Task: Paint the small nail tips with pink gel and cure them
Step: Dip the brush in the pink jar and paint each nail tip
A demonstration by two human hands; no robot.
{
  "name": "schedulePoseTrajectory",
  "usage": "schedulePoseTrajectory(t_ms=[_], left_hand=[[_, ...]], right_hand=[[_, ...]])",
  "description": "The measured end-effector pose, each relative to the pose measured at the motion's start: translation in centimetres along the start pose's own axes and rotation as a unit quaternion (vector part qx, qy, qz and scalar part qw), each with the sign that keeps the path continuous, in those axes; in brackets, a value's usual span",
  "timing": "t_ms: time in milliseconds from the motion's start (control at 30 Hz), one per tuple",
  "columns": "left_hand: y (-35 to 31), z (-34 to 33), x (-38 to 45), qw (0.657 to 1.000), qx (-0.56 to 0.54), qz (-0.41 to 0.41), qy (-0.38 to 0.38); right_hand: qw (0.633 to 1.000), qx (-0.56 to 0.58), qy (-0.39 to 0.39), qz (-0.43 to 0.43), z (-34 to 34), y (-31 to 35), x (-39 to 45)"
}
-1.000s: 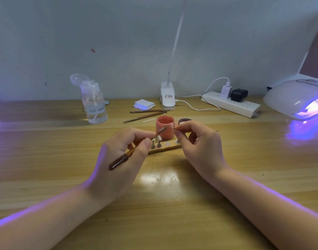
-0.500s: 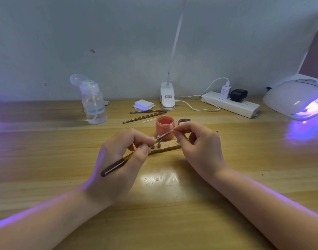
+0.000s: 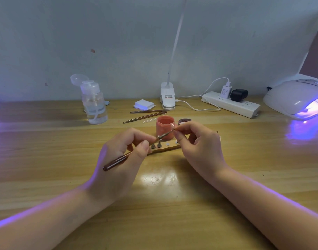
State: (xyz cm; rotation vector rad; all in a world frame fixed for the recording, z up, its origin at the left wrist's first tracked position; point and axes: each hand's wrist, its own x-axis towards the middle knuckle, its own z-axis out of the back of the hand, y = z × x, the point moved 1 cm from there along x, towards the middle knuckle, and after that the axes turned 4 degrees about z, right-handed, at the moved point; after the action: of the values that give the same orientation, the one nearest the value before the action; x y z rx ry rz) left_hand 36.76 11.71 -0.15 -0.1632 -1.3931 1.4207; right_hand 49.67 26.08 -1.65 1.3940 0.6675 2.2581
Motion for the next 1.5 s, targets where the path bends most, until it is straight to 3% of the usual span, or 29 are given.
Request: schedulePoseTrajectory(t_ms=[400, 700, 900, 1300, 1500], left_hand=[[0.0, 0.1, -0.1, 0.999, -0.031, -0.011, -0.009], [2.5, 0.4, 1.5, 0.976, -0.123, 0.135, -0.122], [2.5, 0.1, 1.3, 0.978, -0.087, 0.159, -0.102], [2.1, -0.6, 1.0, 0.972, -0.132, 0.178, -0.073], [2.2, -0.8, 1.0, 0.968, -0.175, 0.172, -0.052]], right_hand=[[1.000, -0.004, 0.000, -0.013, 0.0, 0.1, 0.0], [0.996, -0.001, 0.016, -0.089, -0.3, 0.3, 0.4], [0.989, -0.081, 0.093, -0.083, -0.8, 0.7, 0.5], [0.962, -0.214, 0.140, -0.100, -1.4, 0.3, 0.5], [0.951, -0.267, 0.144, -0.058, -1.2, 0.4, 0.2]])
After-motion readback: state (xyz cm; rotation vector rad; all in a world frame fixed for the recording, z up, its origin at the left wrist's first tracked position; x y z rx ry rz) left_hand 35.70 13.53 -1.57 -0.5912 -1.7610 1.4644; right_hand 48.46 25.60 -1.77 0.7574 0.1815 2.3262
